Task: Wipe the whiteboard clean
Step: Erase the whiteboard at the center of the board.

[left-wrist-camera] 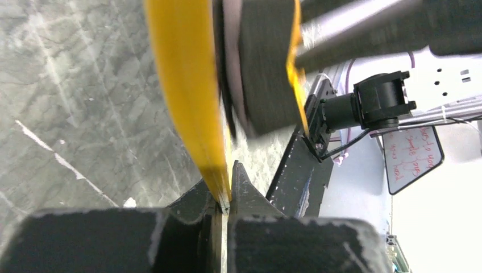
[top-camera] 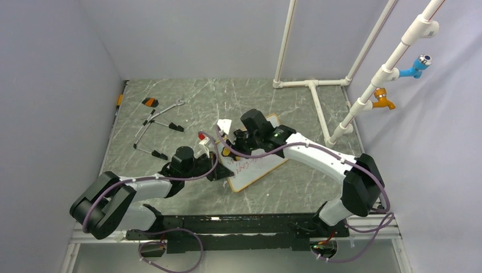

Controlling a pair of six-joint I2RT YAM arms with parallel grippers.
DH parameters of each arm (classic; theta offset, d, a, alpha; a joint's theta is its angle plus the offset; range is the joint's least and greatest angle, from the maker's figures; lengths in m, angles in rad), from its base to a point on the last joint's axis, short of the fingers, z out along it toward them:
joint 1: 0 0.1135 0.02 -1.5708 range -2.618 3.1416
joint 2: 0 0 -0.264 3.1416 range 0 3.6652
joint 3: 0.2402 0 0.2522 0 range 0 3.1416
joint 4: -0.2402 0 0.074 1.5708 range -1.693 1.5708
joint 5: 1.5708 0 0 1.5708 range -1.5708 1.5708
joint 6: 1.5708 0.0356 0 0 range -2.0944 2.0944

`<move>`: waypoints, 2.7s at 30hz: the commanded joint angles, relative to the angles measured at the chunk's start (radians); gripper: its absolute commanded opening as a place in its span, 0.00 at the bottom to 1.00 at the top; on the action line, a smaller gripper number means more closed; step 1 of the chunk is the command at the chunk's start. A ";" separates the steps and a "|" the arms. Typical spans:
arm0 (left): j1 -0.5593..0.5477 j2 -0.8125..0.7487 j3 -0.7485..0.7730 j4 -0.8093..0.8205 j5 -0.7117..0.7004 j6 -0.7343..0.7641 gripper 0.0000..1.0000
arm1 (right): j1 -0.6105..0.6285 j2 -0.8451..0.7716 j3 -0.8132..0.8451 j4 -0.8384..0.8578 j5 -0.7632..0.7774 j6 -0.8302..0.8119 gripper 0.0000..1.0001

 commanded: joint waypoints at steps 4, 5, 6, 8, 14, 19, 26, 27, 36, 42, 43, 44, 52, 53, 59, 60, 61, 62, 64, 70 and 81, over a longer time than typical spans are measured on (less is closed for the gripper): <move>-0.011 -0.092 0.018 0.074 0.038 0.102 0.00 | -0.247 0.018 -0.041 0.127 0.246 0.126 0.00; -0.010 -0.087 0.018 0.081 0.044 0.102 0.00 | -0.276 0.014 -0.048 0.140 0.266 0.137 0.00; -0.010 -0.079 0.019 0.090 0.051 0.102 0.00 | -0.290 0.010 -0.054 0.149 0.279 0.142 0.00; -0.011 -0.060 0.020 0.118 0.063 0.094 0.00 | -0.303 0.009 -0.055 0.150 0.274 0.141 0.00; -0.010 -0.045 0.010 0.157 0.068 0.078 0.00 | -0.208 0.022 -0.040 0.065 0.001 0.061 0.00; -0.011 -0.082 0.005 0.114 0.042 0.092 0.00 | -0.087 0.016 -0.019 0.009 -0.144 -0.008 0.00; -0.011 -0.078 0.012 0.111 0.053 0.100 0.00 | -0.248 0.029 -0.044 0.164 0.190 0.183 0.00; -0.010 -0.072 0.012 0.120 0.058 0.098 0.00 | -0.286 0.031 -0.047 0.177 0.218 0.206 0.00; -0.009 -0.011 0.011 0.219 0.103 0.061 0.00 | -0.330 0.045 -0.050 0.209 0.168 0.226 0.00; -0.010 -0.016 0.006 0.220 0.093 0.054 0.00 | -0.139 0.011 -0.026 0.160 -0.007 0.146 0.00; -0.011 -0.018 0.007 0.217 0.091 0.054 0.00 | -0.113 0.013 -0.019 0.147 -0.037 0.135 0.00; -0.010 -0.020 0.007 0.216 0.089 0.054 0.00 | -0.096 0.019 -0.014 0.135 -0.058 0.130 0.00; -0.010 -0.052 0.015 0.154 0.083 0.080 0.00 | -0.179 0.056 -0.040 0.199 0.223 0.191 0.00; -0.010 -0.056 0.016 0.147 0.083 0.084 0.00 | -0.211 0.058 -0.043 0.206 0.253 0.202 0.00; -0.010 -0.046 0.021 0.156 0.093 0.085 0.00 | -0.306 0.035 -0.071 0.213 0.234 0.184 0.00; -0.011 -0.042 0.022 0.163 0.095 0.083 0.00 | -0.299 0.036 -0.068 0.200 0.177 0.173 0.00; -0.010 -0.037 0.021 0.170 0.098 0.080 0.00 | -0.286 0.039 -0.064 0.180 0.113 0.155 0.00; -0.009 -0.036 0.019 0.178 0.095 0.076 0.00 | -0.265 0.047 -0.057 0.149 0.048 0.122 0.00; -0.010 -0.044 0.013 0.178 0.084 0.074 0.00 | -0.203 0.053 -0.046 0.085 -0.068 0.058 0.00; -0.009 -0.086 -0.001 0.137 0.047 0.085 0.00 | -0.053 0.064 -0.024 0.025 -0.073 -0.029 0.00; -0.005 -0.079 0.007 0.136 0.057 0.094 0.00 | -0.254 0.047 -0.062 0.174 0.303 0.127 0.00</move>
